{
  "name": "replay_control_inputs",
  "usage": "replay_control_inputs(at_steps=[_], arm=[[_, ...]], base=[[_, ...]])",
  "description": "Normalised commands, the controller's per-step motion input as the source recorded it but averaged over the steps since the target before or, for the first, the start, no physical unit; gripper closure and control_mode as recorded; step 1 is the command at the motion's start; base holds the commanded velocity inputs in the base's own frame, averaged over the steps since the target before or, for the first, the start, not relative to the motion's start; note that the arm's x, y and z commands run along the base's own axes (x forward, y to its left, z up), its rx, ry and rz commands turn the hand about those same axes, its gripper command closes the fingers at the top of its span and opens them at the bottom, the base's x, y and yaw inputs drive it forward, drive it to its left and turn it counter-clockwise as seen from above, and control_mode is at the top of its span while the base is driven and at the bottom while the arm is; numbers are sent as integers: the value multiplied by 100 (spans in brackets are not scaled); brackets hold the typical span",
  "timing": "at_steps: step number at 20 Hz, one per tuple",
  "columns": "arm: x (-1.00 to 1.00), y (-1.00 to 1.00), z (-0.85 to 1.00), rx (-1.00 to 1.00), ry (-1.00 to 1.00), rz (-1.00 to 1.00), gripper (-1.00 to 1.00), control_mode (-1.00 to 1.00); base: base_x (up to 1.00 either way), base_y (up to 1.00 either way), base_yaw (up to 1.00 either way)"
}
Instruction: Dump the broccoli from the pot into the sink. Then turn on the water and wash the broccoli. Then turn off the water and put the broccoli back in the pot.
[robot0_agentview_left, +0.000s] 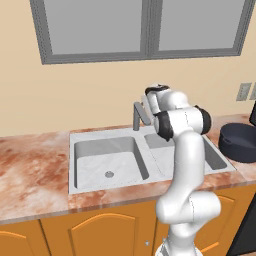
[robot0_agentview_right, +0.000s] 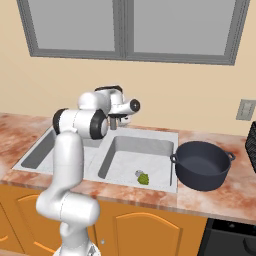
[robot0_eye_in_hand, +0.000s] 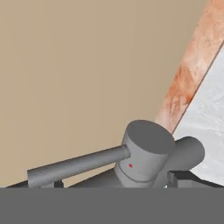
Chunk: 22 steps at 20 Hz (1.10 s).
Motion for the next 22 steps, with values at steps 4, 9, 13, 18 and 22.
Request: replay_control_inputs(at_steps=[4, 9, 13, 18, 22], arm=[[20, 1, -23, 0, 0, -1, -100, -100], [1, -19, -35, 0, 0, -21, -100, -100], [-6, -46, -39, 6, 1, -56, -100, -100], [-13, -58, -27, 11, 4, -61, -100, -100], [-13, -86, -10, 16, 3, -44, -100, -100]], base=[[0, 0, 0], [0, 0, 0], [0, 0, 0], [0, 0, 0], [0, 0, 0]])
